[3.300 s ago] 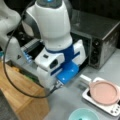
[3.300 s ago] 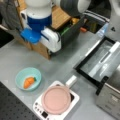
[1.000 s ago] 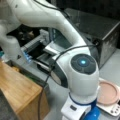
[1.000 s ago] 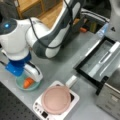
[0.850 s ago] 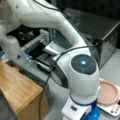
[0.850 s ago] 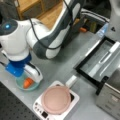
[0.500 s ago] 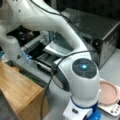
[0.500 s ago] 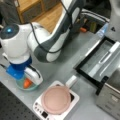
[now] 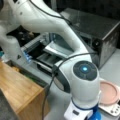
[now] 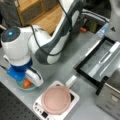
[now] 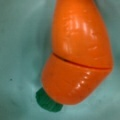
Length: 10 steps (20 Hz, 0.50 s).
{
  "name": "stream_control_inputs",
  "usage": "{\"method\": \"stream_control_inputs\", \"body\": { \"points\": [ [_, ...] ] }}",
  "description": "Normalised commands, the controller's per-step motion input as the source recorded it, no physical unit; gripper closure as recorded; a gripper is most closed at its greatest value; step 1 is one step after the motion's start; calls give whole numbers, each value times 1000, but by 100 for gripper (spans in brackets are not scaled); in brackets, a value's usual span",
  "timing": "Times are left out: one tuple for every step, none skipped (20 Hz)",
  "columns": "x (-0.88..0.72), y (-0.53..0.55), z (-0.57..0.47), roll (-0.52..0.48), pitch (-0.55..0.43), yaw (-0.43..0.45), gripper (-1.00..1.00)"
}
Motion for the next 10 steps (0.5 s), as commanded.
{"method": "stream_control_inputs", "body": {
  "points": [
    [-49, -87, -97, 170, -93, 52, -100],
    [-46, -84, -92, 169, -94, 53, -100],
    [-43, -80, -87, 169, -96, 54, -100],
    [-43, -85, -98, 216, -79, 76, -100],
    [-43, -86, -103, 227, -76, 83, -100],
    [-40, -91, -122, 220, -82, 82, -100],
    [-36, -93, -129, 217, -85, 80, -100],
    [-31, -103, -136, 218, -87, 71, -100],
    [-29, -112, -154, 219, -91, 56, -100],
    [-24, -114, -153, 219, -95, 44, -100]
  ]
}}
